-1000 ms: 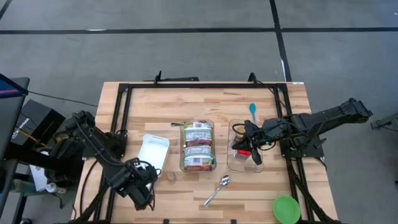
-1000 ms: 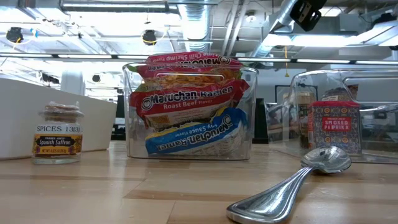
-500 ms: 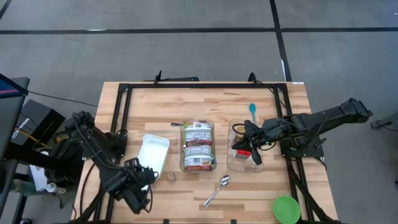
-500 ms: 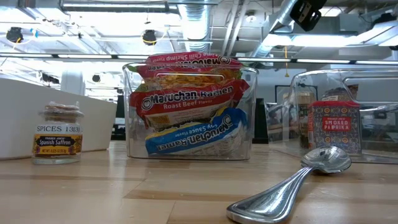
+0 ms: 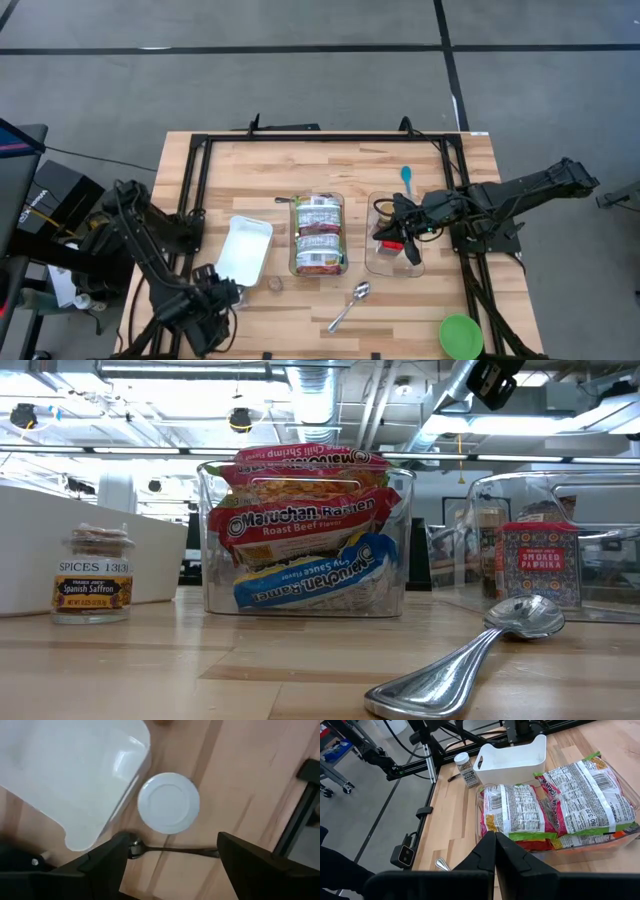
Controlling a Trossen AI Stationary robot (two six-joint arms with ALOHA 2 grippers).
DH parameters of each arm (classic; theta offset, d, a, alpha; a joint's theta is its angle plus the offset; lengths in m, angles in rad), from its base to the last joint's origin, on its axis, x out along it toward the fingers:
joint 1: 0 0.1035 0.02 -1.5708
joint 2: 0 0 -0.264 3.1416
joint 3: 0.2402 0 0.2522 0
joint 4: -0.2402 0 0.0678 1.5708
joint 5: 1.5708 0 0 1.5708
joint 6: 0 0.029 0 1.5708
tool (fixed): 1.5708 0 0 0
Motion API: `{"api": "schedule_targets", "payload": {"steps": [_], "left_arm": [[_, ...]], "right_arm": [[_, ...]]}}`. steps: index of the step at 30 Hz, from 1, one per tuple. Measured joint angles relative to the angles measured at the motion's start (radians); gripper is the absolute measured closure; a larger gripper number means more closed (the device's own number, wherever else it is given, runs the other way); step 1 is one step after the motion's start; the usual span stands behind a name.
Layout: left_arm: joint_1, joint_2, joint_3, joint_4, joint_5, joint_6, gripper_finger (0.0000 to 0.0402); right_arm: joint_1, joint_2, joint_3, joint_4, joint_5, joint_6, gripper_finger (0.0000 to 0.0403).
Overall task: Pick & Place Food Item
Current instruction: Put the white spice bottle into the right transparent bin
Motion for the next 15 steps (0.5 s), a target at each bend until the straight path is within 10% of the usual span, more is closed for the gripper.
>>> {"api": "schedule_targets", "payload": {"steps": [15], "left_arm": [[-0.113,-0.03,-0.145,0.126,-0.109,-0.158,0.0105]], "right_arm": [[0.0,0.0,0.0,-0.001,0.0,0.0,0.0403]]}}
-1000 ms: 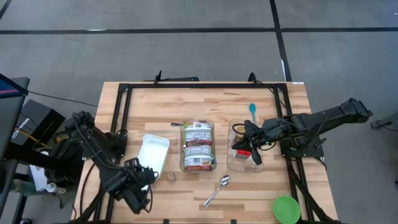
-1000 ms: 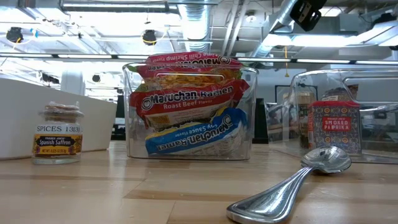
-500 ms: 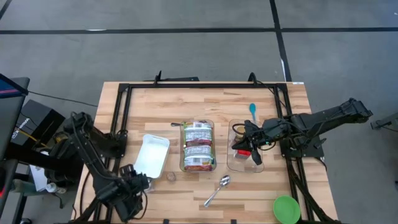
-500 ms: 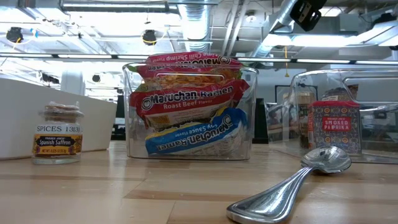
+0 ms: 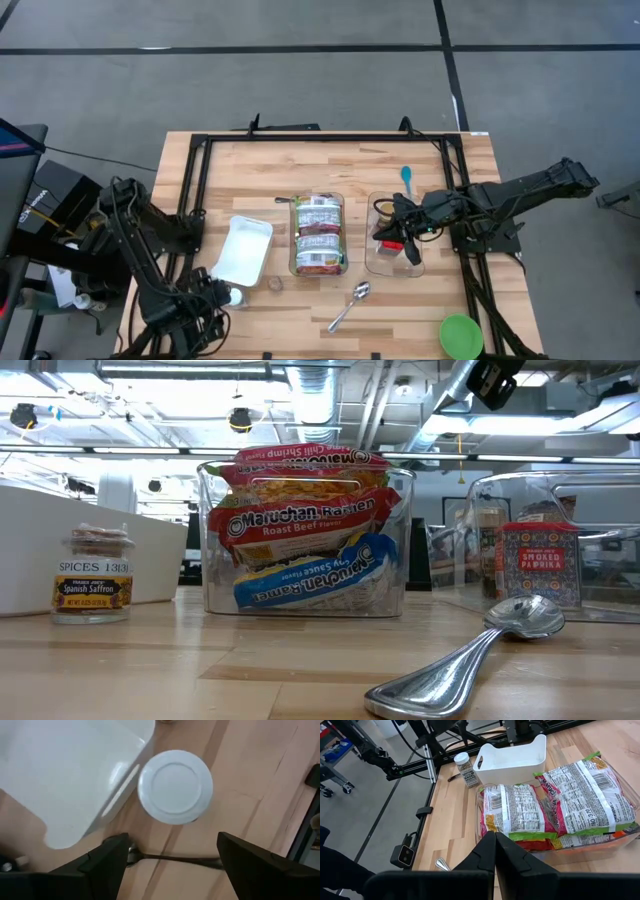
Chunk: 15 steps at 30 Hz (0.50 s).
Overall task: Pick & Place Food Item
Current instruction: Put the white spice bottle into the right transparent bin
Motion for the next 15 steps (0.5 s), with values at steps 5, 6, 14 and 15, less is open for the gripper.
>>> {"api": "schedule_targets", "payload": {"steps": [5,6,14,15], "left_arm": [[-0.004,0.0,-0.058,0.065,-0.003,-0.005,0.0105],[-0.004,0.0,-0.069,0.077,-0.004,-0.007,0.0105],[-0.01,0.001,-0.152,0.179,-0.055,-0.024,0.0105],[-0.014,0.001,-0.163,0.196,-0.062,-0.023,0.0105]], "right_arm": [[0.0,0.0,0.0,0.0,0.0,0.0,0.0403],[0.0,0.0,0.0,0.0,0.0,0.0,0.0403],[0.0,0.0,0.0,0.0,0.0,0.016,0.0403],[0.0,0.0,0.0,0.0,0.0,0.016,0.0403]]}}
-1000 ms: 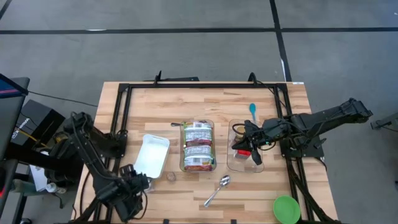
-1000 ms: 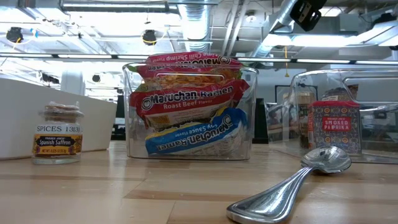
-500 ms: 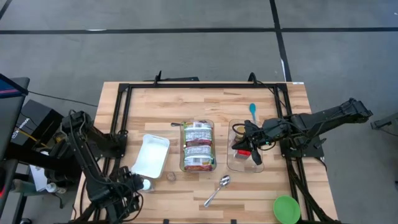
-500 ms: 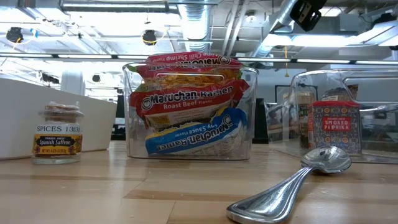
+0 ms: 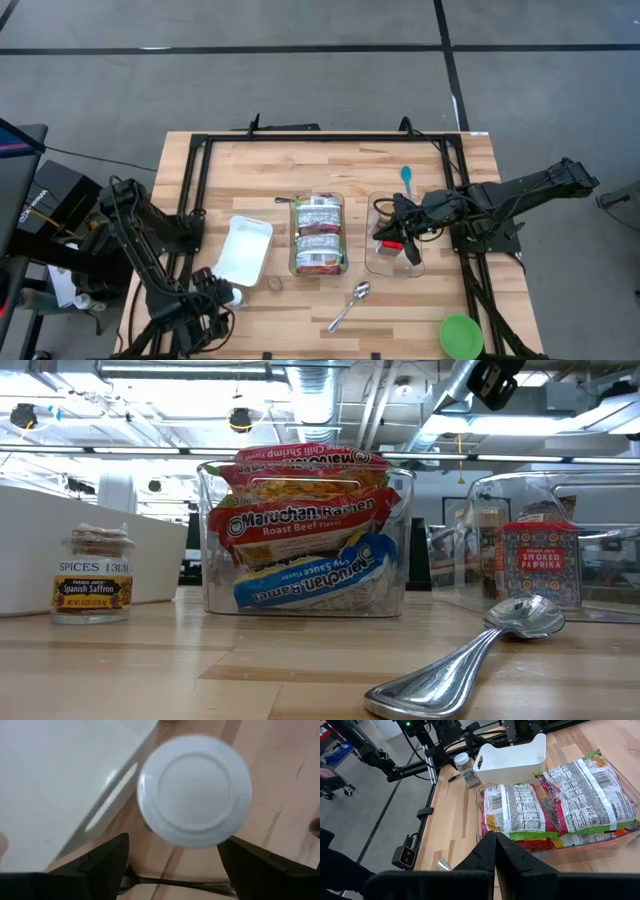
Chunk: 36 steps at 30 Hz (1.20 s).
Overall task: Pick & Place Food Item
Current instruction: Put the white spice bottle into the right transparent bin
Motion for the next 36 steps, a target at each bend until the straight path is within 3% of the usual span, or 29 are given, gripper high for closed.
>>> {"api": "schedule_targets", "payload": {"steps": [21,36], "left_arm": [[-0.016,0.0,-0.169,0.25,-0.153,0.006,0.0105],[0.018,0.0,-0.169,0.294,-0.181,0.23,0.0105]], "right_arm": [[0.0,0.0,0.0,0.0,0.0,0.002,0.0403],[0.0,0.0,0.0,0.0,0.0,0.026,0.0403]]}}
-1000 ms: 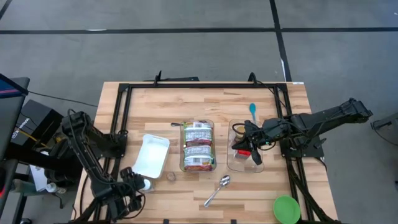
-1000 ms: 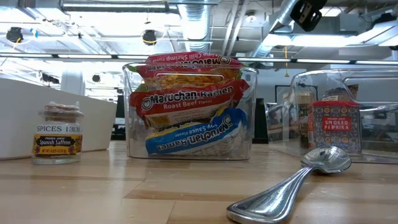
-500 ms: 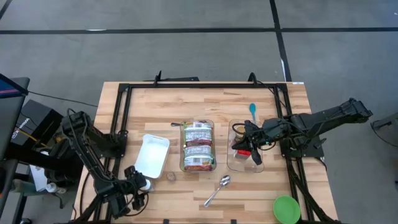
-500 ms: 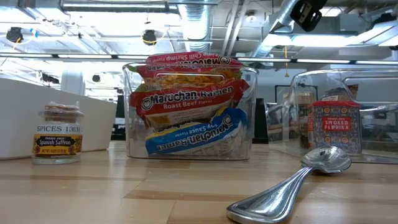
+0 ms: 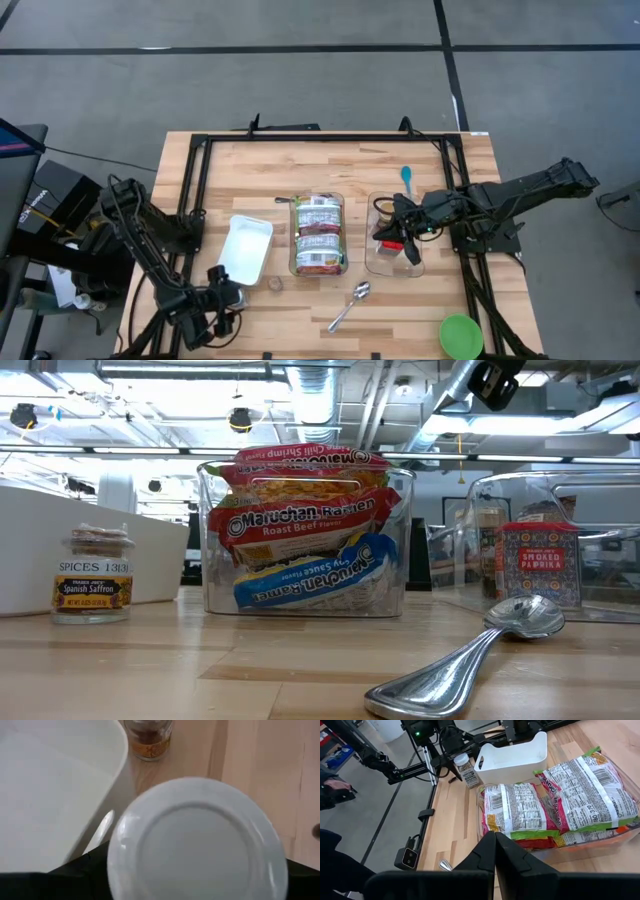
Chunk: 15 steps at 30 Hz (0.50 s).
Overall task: Pick & Place Food Item
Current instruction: Put the white spice bottle into the right transparent bin
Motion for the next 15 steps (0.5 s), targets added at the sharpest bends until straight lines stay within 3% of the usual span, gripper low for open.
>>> {"api": "schedule_targets", "payload": {"steps": [15], "left_arm": [[0.001,0.0,0.0,0.034,0.023,0.011,0.0105]], "right_arm": [[0.0,0.0,0.0,0.0,0.0,0.003,0.0403]]}}
